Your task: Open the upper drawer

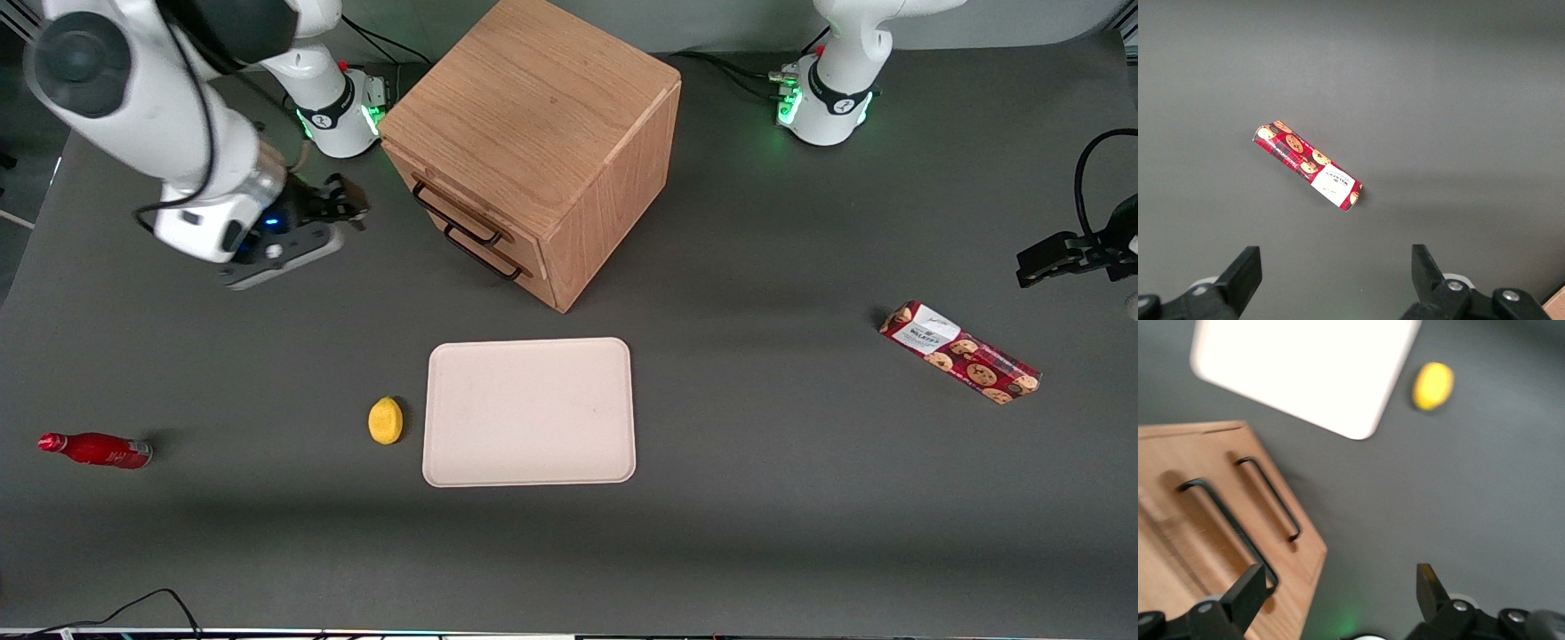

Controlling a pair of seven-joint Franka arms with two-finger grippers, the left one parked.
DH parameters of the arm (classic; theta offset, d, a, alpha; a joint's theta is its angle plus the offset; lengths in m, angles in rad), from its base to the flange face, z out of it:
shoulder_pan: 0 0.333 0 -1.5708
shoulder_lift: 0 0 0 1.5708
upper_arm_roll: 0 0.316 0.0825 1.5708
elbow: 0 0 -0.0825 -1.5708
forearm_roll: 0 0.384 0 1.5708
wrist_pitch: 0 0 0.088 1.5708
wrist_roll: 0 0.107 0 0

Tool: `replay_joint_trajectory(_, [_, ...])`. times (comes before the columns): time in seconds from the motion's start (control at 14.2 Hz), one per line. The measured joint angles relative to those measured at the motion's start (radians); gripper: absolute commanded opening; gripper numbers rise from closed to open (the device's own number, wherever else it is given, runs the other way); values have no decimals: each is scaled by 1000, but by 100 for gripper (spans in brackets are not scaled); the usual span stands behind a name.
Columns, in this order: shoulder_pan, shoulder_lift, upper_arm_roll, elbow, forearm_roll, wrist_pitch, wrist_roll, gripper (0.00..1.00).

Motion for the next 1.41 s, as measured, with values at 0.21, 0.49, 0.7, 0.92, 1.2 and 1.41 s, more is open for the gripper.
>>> replay_joint_trajectory(0.21, [0, 1, 13, -48, 88, 30, -167, 100])
replay_joint_trajectory(0.49, [-1, 3, 19, -143, 169, 97, -317, 100])
replay_joint_trajectory(0.7, [0, 5, 54, -222, 185, 172, -333, 100])
replay_joint_trajectory(0.92, [0, 7, 73, -264, 186, 198, -342, 100])
replay_joint_trajectory(1.2, [0, 12, 79, -308, 187, 234, -363, 100])
replay_joint_trajectory(1.41, [0, 21, 82, -330, 187, 258, -373, 100])
